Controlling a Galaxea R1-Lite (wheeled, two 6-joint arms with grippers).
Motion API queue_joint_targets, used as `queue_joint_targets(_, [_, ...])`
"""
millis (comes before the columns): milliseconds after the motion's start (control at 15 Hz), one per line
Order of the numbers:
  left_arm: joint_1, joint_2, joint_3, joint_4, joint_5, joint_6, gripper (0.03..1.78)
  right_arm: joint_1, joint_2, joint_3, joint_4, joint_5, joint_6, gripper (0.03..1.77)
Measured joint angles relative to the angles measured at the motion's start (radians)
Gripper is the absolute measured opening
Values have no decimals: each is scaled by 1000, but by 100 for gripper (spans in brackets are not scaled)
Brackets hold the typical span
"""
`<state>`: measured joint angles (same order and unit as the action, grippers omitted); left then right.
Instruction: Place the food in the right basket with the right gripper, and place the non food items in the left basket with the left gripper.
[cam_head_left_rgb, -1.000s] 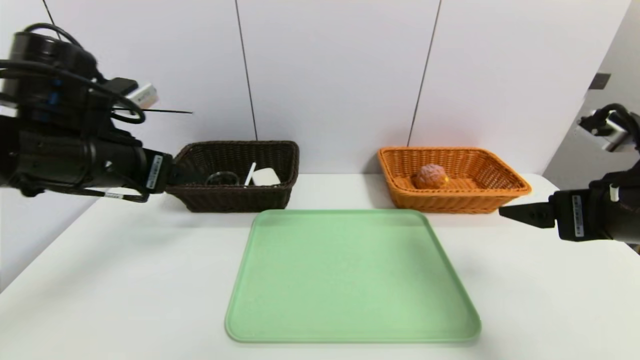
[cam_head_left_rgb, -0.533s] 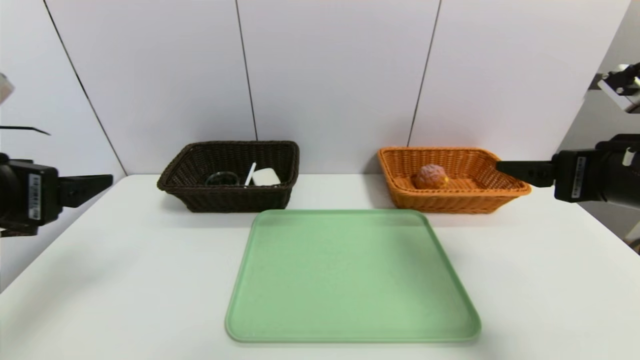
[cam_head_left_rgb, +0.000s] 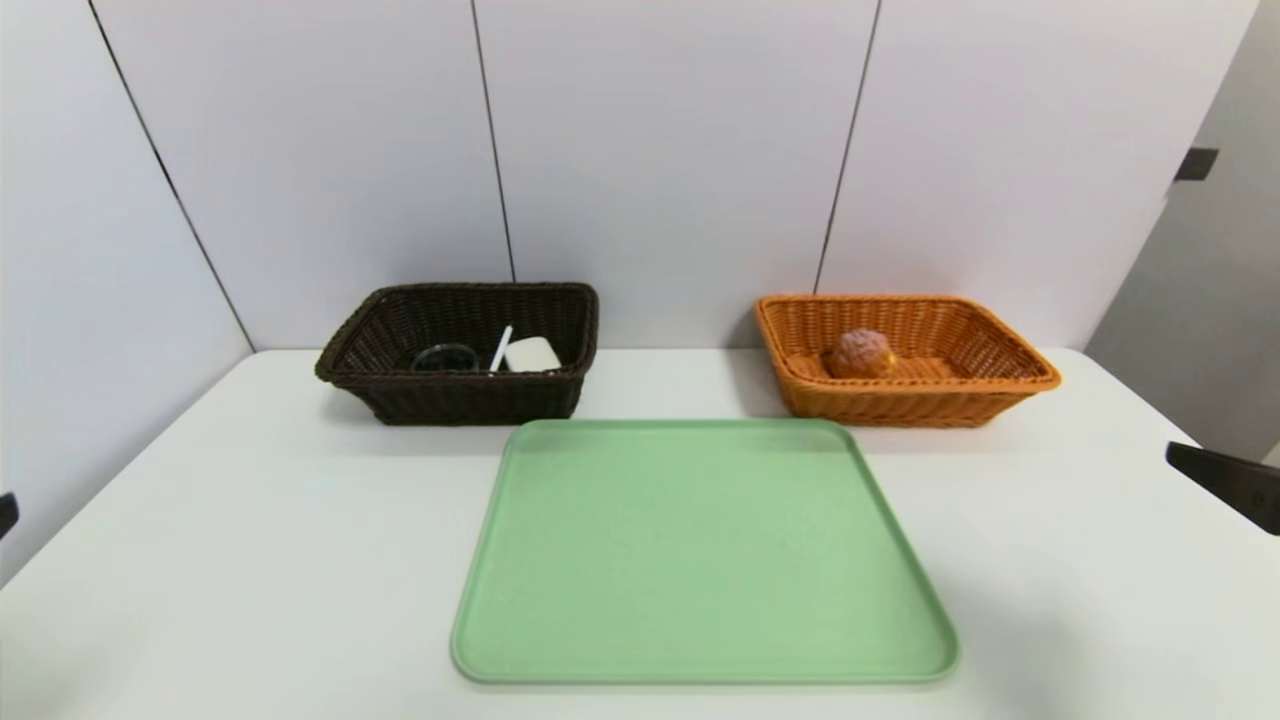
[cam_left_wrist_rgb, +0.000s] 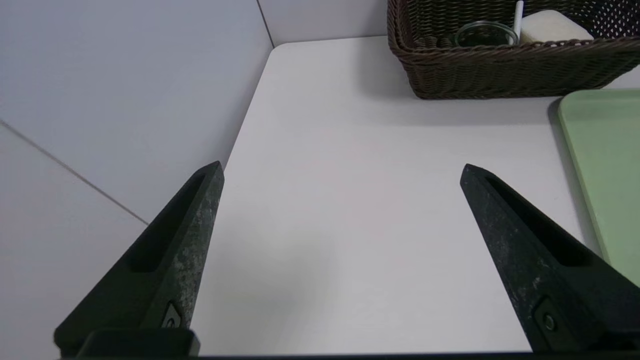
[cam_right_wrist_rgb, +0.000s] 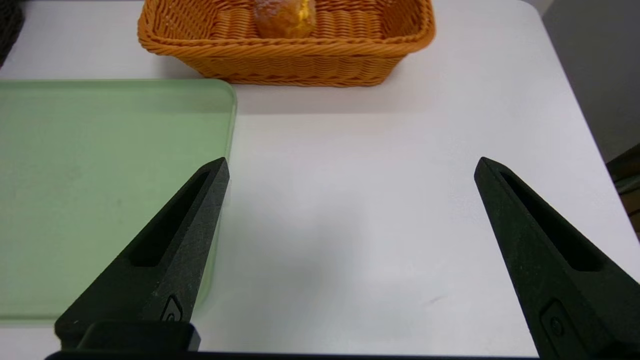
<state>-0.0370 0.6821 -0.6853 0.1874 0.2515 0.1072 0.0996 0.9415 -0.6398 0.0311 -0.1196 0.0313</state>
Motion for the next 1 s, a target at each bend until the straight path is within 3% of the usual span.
queue_joint_targets(400, [13,-369,180,157,-22,5,169,-67,-417,192,2,2,-9,170])
queue_joint_targets(600, [26,-497,249,171,-106,12,169,-103,-583,269,3,23,-41,170])
queue_joint_targets(800, [32,-616,313,167,-163,30,169,-108,-746,332,6,57,-114,170])
queue_joint_targets(1000, [34,-666,361,72,-176,22,169,-105,-881,416,-68,78,-242,170])
